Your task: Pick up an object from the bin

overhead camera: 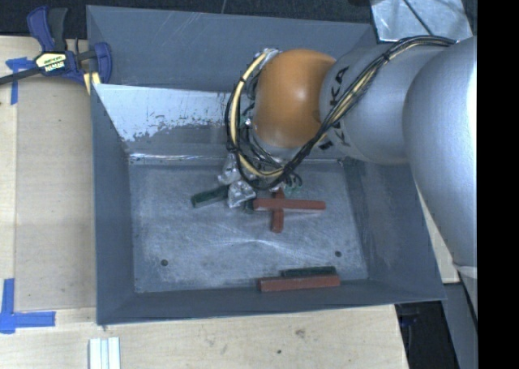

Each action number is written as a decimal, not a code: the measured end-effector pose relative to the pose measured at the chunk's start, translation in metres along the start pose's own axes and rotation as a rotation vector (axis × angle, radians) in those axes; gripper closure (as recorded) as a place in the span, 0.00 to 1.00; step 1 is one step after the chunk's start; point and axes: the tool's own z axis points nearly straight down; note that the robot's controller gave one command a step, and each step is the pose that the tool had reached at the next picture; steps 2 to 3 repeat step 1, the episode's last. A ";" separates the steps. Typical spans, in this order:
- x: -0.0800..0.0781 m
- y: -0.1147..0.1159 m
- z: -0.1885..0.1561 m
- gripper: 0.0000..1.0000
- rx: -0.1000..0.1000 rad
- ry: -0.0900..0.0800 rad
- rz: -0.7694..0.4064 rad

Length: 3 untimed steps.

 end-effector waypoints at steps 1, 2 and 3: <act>-0.002 0.010 -0.205 1.00 0.000 0.011 -0.020; -0.002 0.010 -0.205 1.00 0.000 0.011 -0.020; -0.002 0.010 -0.205 1.00 0.000 0.011 -0.020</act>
Offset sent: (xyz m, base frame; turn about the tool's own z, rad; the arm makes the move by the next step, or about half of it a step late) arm 0.0000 0.0000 0.0000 0.0000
